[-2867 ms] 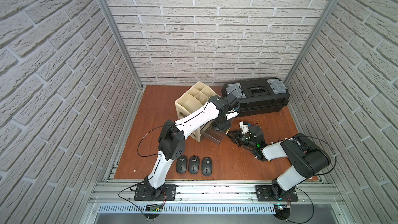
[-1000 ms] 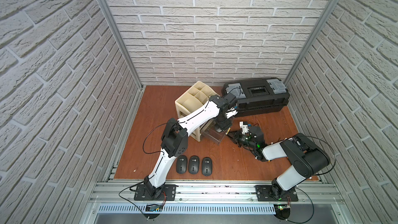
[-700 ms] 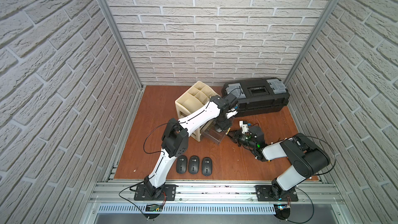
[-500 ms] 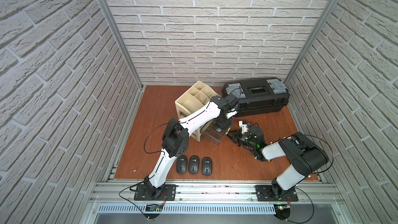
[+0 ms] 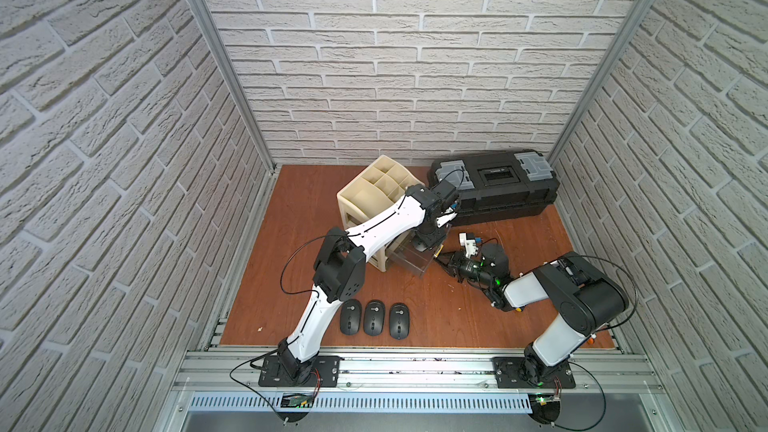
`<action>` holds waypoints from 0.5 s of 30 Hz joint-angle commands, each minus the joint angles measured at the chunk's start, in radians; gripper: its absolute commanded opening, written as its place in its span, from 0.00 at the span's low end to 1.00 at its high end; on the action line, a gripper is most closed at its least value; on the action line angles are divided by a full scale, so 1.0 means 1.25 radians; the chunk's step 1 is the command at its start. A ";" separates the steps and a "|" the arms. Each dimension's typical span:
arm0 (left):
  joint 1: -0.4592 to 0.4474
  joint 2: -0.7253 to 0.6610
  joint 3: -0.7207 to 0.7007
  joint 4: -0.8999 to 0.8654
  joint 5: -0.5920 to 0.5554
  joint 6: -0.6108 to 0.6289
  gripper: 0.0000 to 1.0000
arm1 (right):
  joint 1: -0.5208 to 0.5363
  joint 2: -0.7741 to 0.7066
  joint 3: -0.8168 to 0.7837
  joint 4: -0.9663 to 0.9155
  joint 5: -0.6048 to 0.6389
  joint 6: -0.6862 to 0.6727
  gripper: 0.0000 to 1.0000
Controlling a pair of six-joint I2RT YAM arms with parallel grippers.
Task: Take the mice out of the drawer
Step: Pick up the mouse from the drawer.
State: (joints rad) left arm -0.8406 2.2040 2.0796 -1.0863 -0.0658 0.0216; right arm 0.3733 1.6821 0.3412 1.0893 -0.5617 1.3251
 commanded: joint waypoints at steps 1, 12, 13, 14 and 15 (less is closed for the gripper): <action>0.010 0.054 -0.025 0.004 0.018 -0.006 0.63 | 0.008 -0.010 0.029 0.227 -0.050 0.015 0.03; 0.027 0.026 -0.017 0.001 0.052 -0.037 0.53 | 0.009 -0.034 0.020 0.158 0.025 0.011 0.03; 0.029 0.026 -0.015 0.000 0.052 -0.039 0.53 | 0.009 -0.037 0.016 0.150 0.037 0.010 0.03; 0.031 0.024 -0.012 -0.001 0.054 -0.042 0.54 | 0.009 -0.044 0.014 0.123 0.049 0.006 0.03; 0.032 0.022 -0.010 -0.002 0.057 -0.046 0.53 | 0.009 -0.052 0.015 0.088 0.060 -0.006 0.03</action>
State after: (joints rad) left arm -0.8177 2.2040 2.0796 -1.0679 -0.0303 -0.0177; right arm 0.3763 1.6852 0.3412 1.1072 -0.5304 1.3495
